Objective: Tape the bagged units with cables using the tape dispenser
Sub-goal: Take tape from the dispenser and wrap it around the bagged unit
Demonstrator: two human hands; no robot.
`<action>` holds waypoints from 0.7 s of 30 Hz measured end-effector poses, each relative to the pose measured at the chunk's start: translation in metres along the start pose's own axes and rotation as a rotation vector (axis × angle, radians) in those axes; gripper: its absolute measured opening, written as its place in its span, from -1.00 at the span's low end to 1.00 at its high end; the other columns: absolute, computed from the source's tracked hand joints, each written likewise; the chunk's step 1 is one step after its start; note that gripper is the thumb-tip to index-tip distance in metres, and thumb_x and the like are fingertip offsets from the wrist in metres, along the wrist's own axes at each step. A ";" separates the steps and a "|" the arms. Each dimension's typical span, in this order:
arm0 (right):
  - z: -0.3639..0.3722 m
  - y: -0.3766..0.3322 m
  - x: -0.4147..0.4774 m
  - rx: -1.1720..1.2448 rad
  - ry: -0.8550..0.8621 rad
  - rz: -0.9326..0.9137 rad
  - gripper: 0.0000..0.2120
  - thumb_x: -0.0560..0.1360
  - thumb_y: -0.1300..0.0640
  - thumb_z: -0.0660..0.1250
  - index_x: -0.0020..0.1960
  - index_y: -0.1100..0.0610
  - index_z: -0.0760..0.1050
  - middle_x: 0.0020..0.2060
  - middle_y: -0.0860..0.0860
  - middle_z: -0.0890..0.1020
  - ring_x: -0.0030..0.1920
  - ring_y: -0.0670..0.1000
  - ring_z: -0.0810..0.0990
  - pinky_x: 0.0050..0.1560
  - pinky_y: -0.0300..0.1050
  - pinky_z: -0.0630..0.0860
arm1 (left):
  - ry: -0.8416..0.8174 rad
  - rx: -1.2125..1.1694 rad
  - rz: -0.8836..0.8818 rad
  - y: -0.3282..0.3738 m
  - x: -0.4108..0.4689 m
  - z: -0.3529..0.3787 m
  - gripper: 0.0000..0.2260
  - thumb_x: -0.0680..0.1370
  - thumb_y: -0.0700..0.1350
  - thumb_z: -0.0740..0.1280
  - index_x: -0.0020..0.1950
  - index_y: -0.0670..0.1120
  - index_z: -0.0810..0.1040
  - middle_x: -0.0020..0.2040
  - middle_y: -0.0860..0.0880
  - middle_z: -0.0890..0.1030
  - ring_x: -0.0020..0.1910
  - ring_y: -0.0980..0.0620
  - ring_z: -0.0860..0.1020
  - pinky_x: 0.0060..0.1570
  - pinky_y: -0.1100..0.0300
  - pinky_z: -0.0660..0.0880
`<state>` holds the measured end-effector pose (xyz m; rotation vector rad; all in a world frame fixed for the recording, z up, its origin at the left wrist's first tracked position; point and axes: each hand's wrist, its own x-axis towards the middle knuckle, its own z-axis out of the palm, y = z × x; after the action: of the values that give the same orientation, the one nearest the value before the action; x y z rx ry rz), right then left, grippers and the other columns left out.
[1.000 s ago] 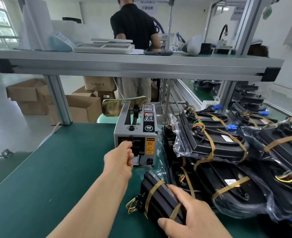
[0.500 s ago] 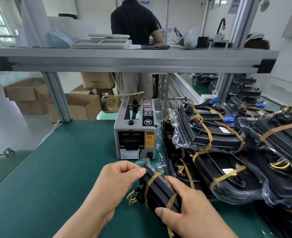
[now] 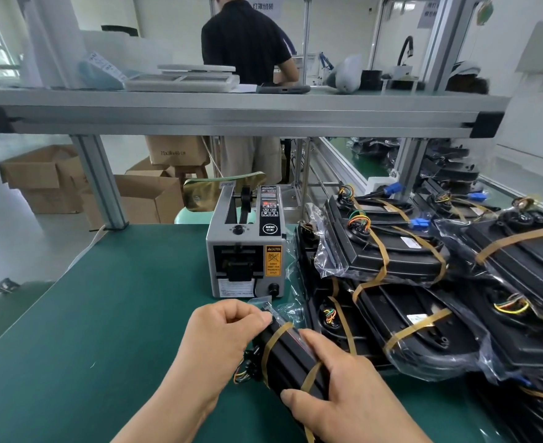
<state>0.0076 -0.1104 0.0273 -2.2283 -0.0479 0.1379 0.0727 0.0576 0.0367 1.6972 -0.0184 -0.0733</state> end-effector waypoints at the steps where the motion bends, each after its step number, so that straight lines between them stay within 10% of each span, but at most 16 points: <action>1: 0.000 0.000 0.000 0.002 0.001 -0.002 -0.51 0.33 -0.19 0.42 0.10 -0.55 0.25 -0.07 -0.48 0.60 -0.04 -0.34 0.61 0.07 -0.38 0.52 | 0.014 0.019 0.012 0.000 -0.001 0.001 -0.82 0.46 -0.15 0.48 -0.35 -0.04 0.66 -0.57 0.14 0.46 -0.60 0.25 0.37 -0.53 0.48 0.29; 21: 0.000 -0.002 0.000 -0.009 0.000 0.009 -0.43 0.32 -0.18 0.41 0.24 -0.46 0.26 -0.11 -0.33 0.66 -0.09 -0.27 0.64 0.09 -0.26 0.56 | 0.170 0.227 0.076 -0.008 -0.001 0.008 -0.88 0.41 -0.04 0.50 -0.30 0.14 0.63 -0.51 0.13 0.49 -0.55 0.22 0.37 -0.55 0.41 0.33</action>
<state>0.0080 -0.1089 0.0284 -2.2378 -0.0385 0.1435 0.0705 0.0511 0.0279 1.9221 0.0366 0.1345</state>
